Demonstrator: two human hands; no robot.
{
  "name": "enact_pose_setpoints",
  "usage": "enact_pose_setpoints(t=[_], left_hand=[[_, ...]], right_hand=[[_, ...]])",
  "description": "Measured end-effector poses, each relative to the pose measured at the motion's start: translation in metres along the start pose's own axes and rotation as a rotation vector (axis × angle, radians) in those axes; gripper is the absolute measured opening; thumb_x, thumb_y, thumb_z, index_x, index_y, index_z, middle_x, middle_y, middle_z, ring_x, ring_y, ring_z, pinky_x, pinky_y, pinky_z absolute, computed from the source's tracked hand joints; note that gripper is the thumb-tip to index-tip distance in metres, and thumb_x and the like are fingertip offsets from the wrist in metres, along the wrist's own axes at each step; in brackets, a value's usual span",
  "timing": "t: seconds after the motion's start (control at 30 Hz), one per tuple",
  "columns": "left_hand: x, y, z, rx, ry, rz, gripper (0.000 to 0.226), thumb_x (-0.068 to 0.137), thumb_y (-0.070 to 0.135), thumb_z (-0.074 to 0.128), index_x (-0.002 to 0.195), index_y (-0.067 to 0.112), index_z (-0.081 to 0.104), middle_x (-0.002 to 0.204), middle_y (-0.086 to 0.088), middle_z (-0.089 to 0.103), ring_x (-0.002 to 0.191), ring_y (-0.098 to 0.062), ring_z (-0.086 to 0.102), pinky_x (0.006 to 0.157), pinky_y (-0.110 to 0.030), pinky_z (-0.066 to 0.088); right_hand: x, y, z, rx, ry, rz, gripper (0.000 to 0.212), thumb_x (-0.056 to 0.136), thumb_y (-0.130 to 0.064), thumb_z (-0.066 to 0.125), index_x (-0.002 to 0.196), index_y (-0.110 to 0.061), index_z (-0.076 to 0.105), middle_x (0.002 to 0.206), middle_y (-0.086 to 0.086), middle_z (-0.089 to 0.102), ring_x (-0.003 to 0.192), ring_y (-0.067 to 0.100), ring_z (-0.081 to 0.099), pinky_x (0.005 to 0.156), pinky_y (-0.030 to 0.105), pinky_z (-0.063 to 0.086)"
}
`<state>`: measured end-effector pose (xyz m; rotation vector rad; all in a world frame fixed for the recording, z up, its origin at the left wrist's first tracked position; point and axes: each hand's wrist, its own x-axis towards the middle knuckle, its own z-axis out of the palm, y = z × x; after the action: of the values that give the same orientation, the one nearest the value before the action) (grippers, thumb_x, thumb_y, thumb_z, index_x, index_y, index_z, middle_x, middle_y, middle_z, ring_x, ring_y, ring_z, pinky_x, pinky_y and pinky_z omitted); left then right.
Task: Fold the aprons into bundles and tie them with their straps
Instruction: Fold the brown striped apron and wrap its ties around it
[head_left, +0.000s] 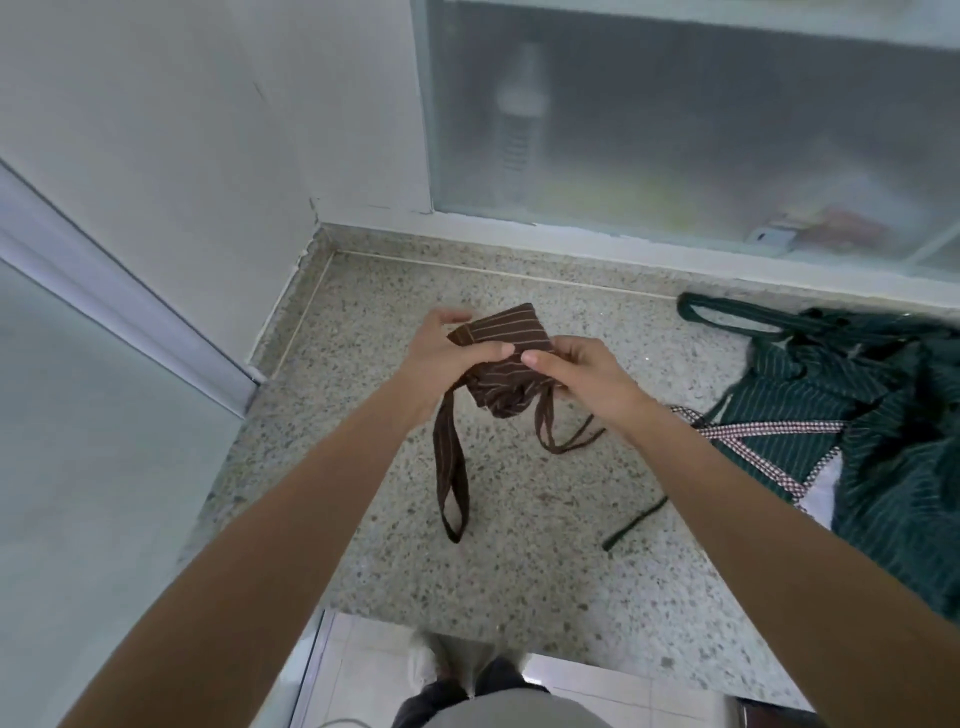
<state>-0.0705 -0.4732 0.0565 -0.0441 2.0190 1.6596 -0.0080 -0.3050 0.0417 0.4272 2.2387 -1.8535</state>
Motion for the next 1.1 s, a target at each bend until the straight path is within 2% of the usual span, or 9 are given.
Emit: enact_pose_setpoints(t=[0.1, 0.23, 0.33, 0.47, 0.57, 0.63, 0.8, 0.93, 1.1], left_hand=[[-0.005, 0.004, -0.003, 0.025, -0.222, -0.02, 0.028, 0.073, 0.018, 0.079, 0.099, 0.02, 0.068, 0.103, -0.005, 0.072, 0.097, -0.018, 0.068, 0.096, -0.037, 0.05], [-0.006, 0.004, -0.007, 0.113, -0.34, -0.096, 0.038, 0.068, 0.009, 0.082, 0.099, 0.021, 0.064, 0.105, -0.006, 0.071, 0.099, -0.019, 0.067, 0.09, -0.034, 0.052], [-0.006, 0.0, -0.005, 0.14, -0.257, -0.044, 0.043, 0.066, 0.004, 0.082, 0.101, 0.016, 0.06, 0.095, -0.004, 0.069, 0.086, -0.016, 0.066, 0.064, -0.021, 0.051], [-0.011, -0.005, 0.005, -0.057, -0.12, 0.029, 0.033, 0.069, -0.001, 0.077, 0.098, 0.012, 0.069, 0.094, -0.005, 0.073, 0.085, -0.015, 0.07, 0.073, -0.023, 0.054], [-0.016, -0.007, 0.009, -0.182, -0.069, -0.046, 0.026, 0.073, 0.001, 0.074, 0.095, 0.015, 0.069, 0.096, -0.003, 0.072, 0.086, -0.013, 0.068, 0.073, -0.021, 0.054], [-0.016, -0.006, 0.007, -0.274, -0.043, -0.122, 0.025, 0.075, 0.005, 0.074, 0.098, 0.013, 0.069, 0.1, -0.008, 0.071, 0.096, -0.022, 0.067, 0.085, -0.032, 0.054], [-0.022, 0.001, 0.003, -0.348, -0.046, -0.167, 0.031, 0.077, 0.004, 0.07, 0.106, 0.014, 0.066, 0.105, -0.009, 0.07, 0.099, -0.023, 0.065, 0.091, -0.04, 0.051], [-0.026, 0.008, 0.003, -0.435, -0.077, -0.158, 0.024, 0.081, 0.0, 0.065, 0.102, 0.012, 0.064, 0.099, -0.01, 0.069, 0.088, -0.022, 0.066, 0.089, -0.041, 0.052], [-0.026, 0.016, 0.0, -0.465, -0.031, -0.153, 0.022, 0.081, 0.005, 0.067, 0.102, 0.012, 0.064, 0.097, -0.009, 0.069, 0.085, -0.021, 0.066, 0.084, -0.039, 0.053]], right_hand=[[-0.001, 0.0, 0.007, 0.066, 0.052, 0.011, 0.013, 0.09, -0.024, 0.061, 0.09, -0.011, 0.065, 0.083, 0.003, 0.067, 0.067, 0.003, 0.064, 0.061, 0.016, 0.05], [-0.005, 0.005, 0.014, 0.107, 0.082, 0.021, 0.012, 0.089, -0.021, 0.063, 0.08, -0.013, 0.064, 0.079, 0.005, 0.067, 0.069, 0.011, 0.065, 0.064, 0.021, 0.052], [-0.009, 0.002, 0.019, 0.173, 0.107, 0.038, 0.014, 0.09, -0.022, 0.062, 0.083, -0.009, 0.064, 0.077, 0.008, 0.067, 0.067, 0.015, 0.065, 0.063, 0.025, 0.055], [-0.011, -0.006, 0.021, 0.179, 0.203, 0.023, 0.029, 0.091, -0.035, 0.058, 0.077, -0.011, 0.064, 0.073, 0.01, 0.068, 0.065, 0.022, 0.062, 0.078, 0.044, 0.052], [-0.014, -0.007, 0.017, 0.301, 0.169, 0.103, 0.049, 0.098, -0.048, 0.035, 0.091, -0.013, 0.068, 0.086, 0.006, 0.072, 0.074, 0.014, 0.067, 0.069, 0.027, 0.054], [-0.019, -0.001, 0.011, 0.331, 0.131, 0.116, 0.043, 0.101, -0.038, 0.035, 0.094, -0.011, 0.068, 0.082, 0.002, 0.073, 0.066, 0.009, 0.066, 0.064, 0.02, 0.051], [-0.025, 0.009, 0.009, 0.215, 0.199, 0.004, 0.008, 0.088, 0.001, 0.059, 0.088, 0.001, 0.067, 0.059, -0.007, 0.067, 0.052, 0.0, 0.057, 0.064, 0.015, 0.049], [-0.023, -0.001, 0.008, -0.141, 0.242, -0.079, 0.01, 0.084, -0.004, 0.067, 0.083, -0.013, 0.064, 0.062, -0.002, 0.063, 0.049, -0.005, 0.054, 0.064, 0.012, 0.043], [-0.025, -0.016, 0.01, -0.46, 0.184, -0.118, 0.013, 0.098, -0.007, 0.045, 0.092, -0.008, 0.057, 0.082, 0.007, 0.071, 0.055, 0.002, 0.063, 0.062, 0.022, 0.055]])
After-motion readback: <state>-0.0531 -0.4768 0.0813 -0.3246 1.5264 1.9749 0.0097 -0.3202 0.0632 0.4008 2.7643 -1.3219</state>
